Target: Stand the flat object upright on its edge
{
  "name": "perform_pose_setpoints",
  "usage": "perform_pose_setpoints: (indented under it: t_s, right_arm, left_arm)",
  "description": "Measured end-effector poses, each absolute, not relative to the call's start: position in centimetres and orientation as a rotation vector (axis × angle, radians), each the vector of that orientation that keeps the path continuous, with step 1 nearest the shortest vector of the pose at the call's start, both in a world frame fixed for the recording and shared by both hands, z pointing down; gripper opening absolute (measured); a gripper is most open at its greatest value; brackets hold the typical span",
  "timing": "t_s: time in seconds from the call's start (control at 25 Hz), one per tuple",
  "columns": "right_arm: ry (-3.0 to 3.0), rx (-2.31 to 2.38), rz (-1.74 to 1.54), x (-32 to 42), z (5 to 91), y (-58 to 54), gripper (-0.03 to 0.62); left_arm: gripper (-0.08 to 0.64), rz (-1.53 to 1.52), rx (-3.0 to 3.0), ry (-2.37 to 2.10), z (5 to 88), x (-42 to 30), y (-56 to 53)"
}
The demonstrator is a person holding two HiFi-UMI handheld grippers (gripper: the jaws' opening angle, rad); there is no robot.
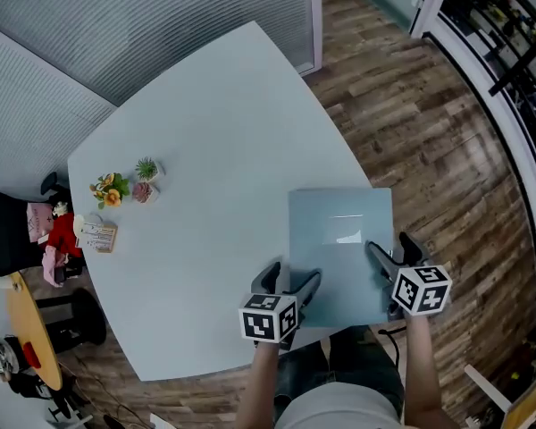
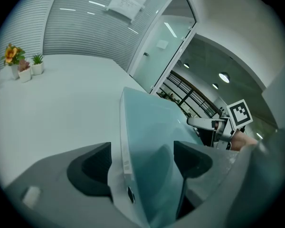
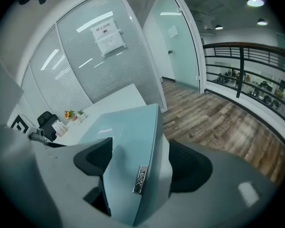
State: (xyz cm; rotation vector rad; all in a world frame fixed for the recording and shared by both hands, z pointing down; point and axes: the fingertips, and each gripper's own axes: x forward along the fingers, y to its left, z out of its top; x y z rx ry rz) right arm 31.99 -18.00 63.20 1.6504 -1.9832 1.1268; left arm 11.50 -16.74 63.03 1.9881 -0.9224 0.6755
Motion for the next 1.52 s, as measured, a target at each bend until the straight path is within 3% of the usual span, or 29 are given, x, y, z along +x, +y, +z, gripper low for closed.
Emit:
perform_pose_setpoints:
  t_s: [0.76, 1.52]
  right_arm:
    - [-2.05, 1.482, 1.545, 30.7, 66.2, -18.2, 0.416]
    - [-2.032, 1.368, 1.554, 30.5, 66.3, -18.2, 0.403]
  left_arm:
    - [0.396, 0.586, 1.908, -0.765, 65.4, 12.8, -15.9]
    - [0.377, 0.534, 1.882, -0.749, 65.7, 12.7, -15.8]
